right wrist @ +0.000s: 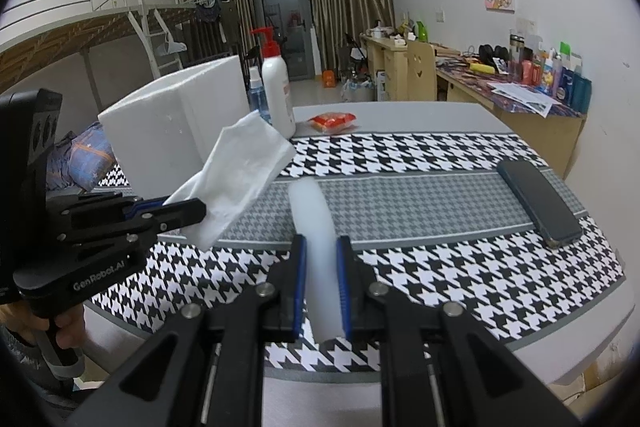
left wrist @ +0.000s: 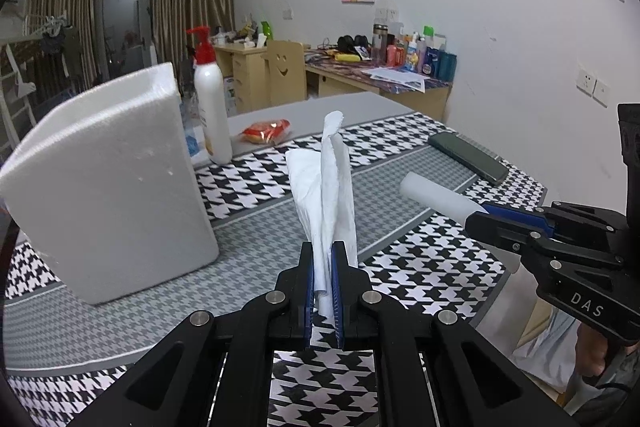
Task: Organize soft objects
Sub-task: 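Carry the white tissue in the right tool over the white foam box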
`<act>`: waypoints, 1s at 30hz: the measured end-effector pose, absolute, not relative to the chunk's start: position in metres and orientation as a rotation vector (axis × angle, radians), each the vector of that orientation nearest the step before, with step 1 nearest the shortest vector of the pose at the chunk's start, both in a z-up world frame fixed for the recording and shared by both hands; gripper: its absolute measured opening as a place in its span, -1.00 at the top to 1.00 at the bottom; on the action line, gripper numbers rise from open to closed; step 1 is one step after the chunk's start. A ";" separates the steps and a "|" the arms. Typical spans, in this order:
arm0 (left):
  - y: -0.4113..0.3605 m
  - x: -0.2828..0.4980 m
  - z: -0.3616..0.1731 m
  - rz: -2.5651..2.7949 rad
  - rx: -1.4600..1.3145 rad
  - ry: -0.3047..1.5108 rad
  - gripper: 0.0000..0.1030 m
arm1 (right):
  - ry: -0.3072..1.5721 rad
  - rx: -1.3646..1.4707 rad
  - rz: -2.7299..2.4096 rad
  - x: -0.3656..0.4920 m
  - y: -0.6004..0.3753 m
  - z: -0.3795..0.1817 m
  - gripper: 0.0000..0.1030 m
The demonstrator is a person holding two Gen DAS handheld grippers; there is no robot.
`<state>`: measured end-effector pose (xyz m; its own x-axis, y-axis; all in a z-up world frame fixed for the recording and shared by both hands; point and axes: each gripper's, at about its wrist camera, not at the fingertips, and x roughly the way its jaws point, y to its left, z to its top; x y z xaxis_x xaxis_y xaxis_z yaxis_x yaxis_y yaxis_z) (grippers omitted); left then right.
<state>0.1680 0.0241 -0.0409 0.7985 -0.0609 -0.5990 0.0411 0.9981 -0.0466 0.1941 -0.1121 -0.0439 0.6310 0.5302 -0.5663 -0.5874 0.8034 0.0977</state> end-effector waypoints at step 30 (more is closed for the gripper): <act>0.060 0.153 0.000 -0.003 -0.020 0.534 0.84 | 0.517 -0.077 0.678 0.195 -0.094 -0.006 0.65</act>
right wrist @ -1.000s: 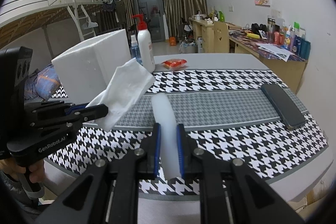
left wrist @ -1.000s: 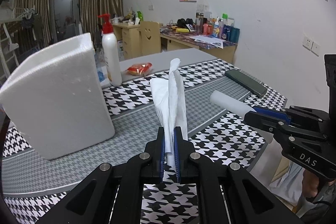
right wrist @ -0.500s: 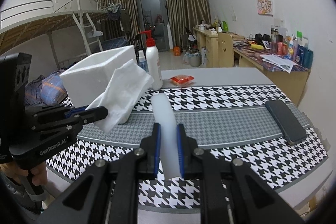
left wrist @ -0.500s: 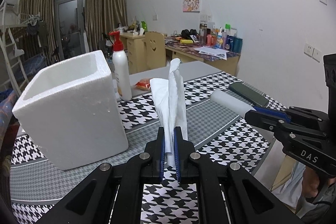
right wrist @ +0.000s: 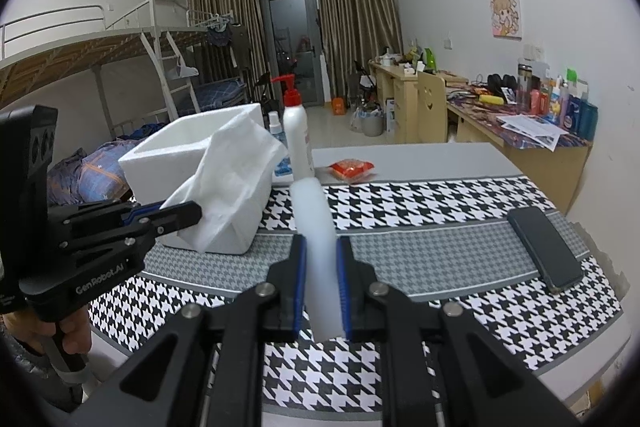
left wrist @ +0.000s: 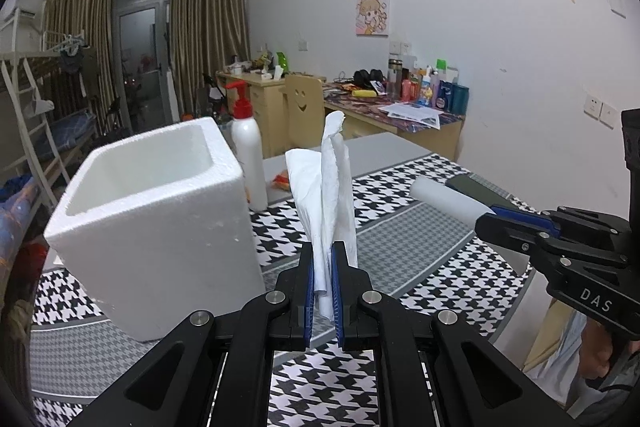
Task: Organize soft objects
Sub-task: 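Carry the white tissue in the right tool over the white foam box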
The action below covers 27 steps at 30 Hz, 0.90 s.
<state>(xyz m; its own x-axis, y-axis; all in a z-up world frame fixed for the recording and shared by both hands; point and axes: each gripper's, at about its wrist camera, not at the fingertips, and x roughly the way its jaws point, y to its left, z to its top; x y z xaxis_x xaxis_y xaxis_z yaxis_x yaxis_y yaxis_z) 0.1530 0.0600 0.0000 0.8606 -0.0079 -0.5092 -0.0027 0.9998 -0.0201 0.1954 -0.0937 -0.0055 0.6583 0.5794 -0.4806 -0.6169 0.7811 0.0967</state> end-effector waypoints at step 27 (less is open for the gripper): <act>0.094 0.151 0.032 0.053 -0.037 0.469 0.84 | 0.462 -0.086 0.713 0.202 -0.069 0.020 0.65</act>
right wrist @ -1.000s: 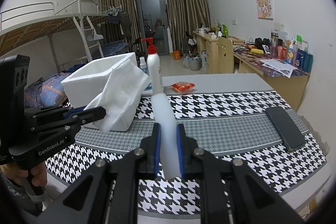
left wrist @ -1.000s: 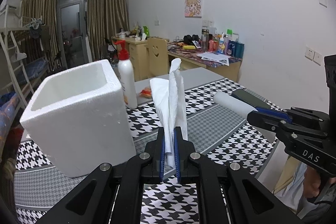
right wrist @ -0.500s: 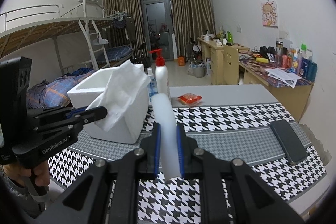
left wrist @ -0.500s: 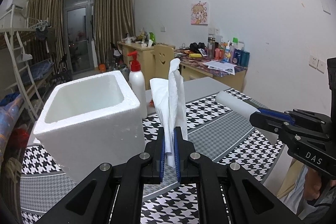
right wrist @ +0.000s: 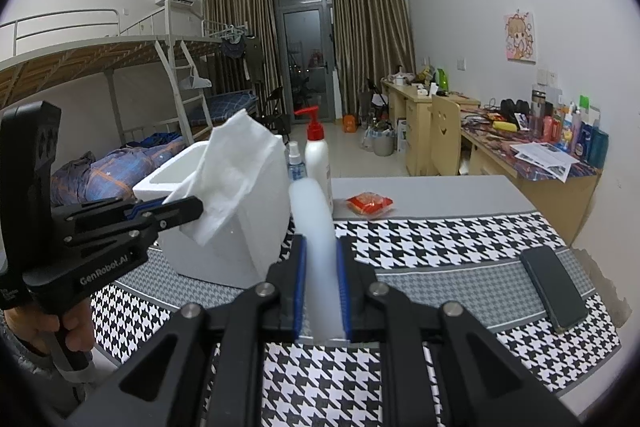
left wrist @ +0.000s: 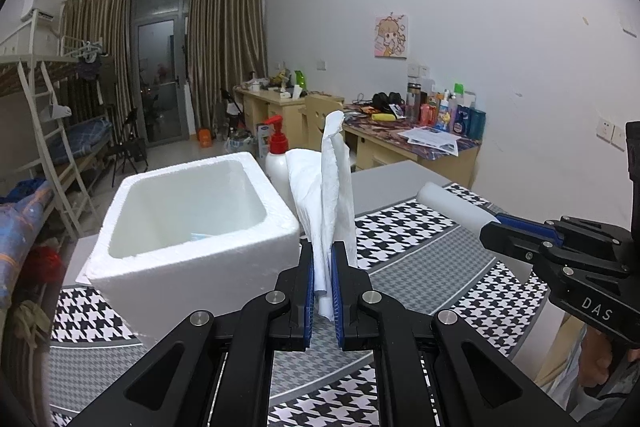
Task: Organize soft objects
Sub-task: 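Carry the white tissue in the right tool over the white foam box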
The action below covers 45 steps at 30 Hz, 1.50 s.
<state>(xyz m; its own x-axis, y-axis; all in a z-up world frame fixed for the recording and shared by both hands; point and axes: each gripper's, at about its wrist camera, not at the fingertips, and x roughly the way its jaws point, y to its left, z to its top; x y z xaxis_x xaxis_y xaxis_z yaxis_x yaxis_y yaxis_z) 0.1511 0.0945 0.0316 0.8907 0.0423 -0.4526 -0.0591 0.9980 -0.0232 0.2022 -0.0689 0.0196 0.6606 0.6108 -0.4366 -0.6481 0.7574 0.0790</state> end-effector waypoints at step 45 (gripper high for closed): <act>0.154 0.163 0.060 0.252 -0.106 0.392 0.84 | 0.443 -0.117 0.882 0.225 0.007 0.049 0.65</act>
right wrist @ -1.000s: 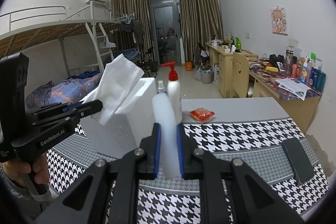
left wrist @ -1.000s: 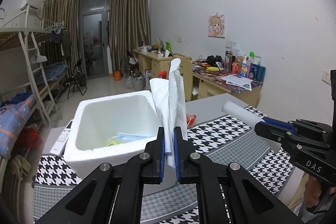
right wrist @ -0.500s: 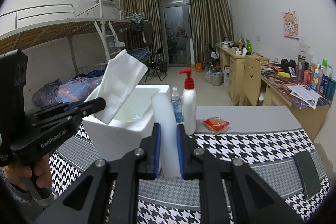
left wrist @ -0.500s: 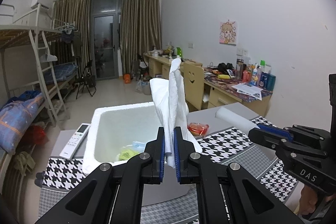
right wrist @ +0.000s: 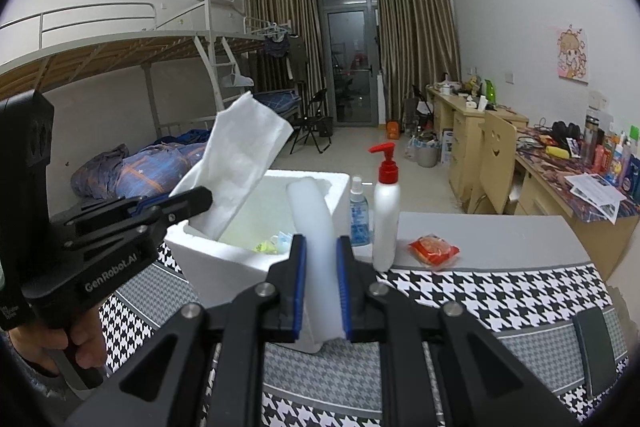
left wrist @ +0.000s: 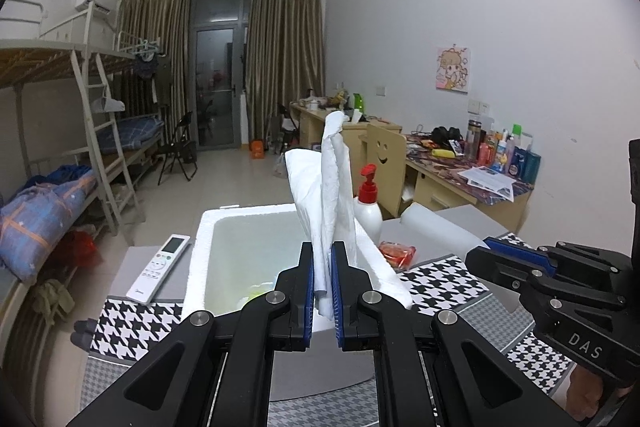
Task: Organize soft objects
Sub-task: 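Carry the white tissue in the right tool over the white foam box, then lower the tissue into the foam box and open the right tool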
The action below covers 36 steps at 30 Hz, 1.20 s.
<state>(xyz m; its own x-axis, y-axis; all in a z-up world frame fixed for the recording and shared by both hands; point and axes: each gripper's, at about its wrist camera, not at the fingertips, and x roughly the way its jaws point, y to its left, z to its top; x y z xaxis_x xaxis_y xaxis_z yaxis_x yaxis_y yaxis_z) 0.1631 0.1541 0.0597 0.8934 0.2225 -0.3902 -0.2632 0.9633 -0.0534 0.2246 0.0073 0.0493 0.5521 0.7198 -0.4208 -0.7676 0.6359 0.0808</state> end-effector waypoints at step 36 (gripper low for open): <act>0.190 0.204 0.044 0.312 -0.137 0.485 0.24 | 0.470 -0.129 0.902 0.239 0.039 0.056 0.65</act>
<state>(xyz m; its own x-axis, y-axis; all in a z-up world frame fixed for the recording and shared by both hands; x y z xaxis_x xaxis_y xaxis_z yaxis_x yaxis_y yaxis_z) 0.2042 0.1897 0.0440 0.8383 0.2621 -0.4781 -0.3266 0.9435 -0.0555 0.2392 0.0393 0.0559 0.5267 0.7242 -0.4452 -0.7795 0.6203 0.0868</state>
